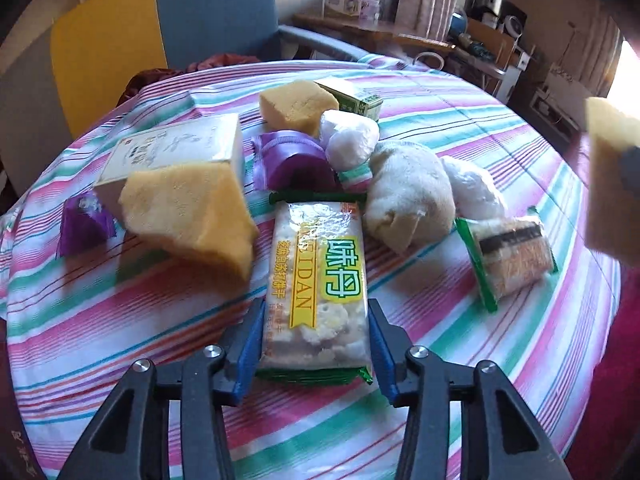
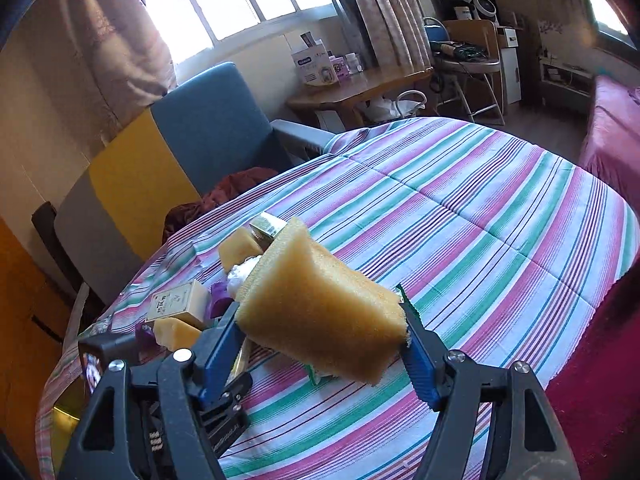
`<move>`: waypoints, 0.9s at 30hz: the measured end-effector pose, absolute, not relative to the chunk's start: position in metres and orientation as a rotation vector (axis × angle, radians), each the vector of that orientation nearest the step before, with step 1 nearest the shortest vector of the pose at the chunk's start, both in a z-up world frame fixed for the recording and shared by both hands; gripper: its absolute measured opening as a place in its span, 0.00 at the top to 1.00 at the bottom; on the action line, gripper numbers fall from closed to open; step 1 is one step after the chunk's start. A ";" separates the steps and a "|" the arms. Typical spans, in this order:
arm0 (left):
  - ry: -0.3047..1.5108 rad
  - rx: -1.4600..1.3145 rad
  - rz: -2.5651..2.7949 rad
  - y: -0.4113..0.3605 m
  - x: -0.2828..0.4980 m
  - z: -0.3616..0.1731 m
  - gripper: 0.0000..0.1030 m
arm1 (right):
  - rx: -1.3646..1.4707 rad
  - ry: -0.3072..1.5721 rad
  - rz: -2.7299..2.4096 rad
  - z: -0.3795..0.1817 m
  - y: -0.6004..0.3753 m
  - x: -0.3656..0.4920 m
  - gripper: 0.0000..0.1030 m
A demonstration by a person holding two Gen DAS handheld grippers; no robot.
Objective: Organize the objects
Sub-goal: 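Lower the WEIDAN packet into the gold tray and open the left tool while the right tool carries the sponge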
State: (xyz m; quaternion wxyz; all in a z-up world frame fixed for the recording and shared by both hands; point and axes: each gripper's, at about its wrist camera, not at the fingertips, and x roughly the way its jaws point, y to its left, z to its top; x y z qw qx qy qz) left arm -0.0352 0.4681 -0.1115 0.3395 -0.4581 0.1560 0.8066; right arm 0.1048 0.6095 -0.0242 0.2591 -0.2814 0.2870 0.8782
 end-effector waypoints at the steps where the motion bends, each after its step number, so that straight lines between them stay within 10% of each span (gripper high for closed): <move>1: 0.395 -1.182 2.105 0.461 -0.034 -0.112 0.53 | -0.762 0.776 2.384 -0.024 0.609 0.105 0.28; 27: 0.122 -1.054 2.249 0.246 0.025 -0.064 0.54 | -1.009 0.590 2.519 -0.037 0.571 0.070 0.28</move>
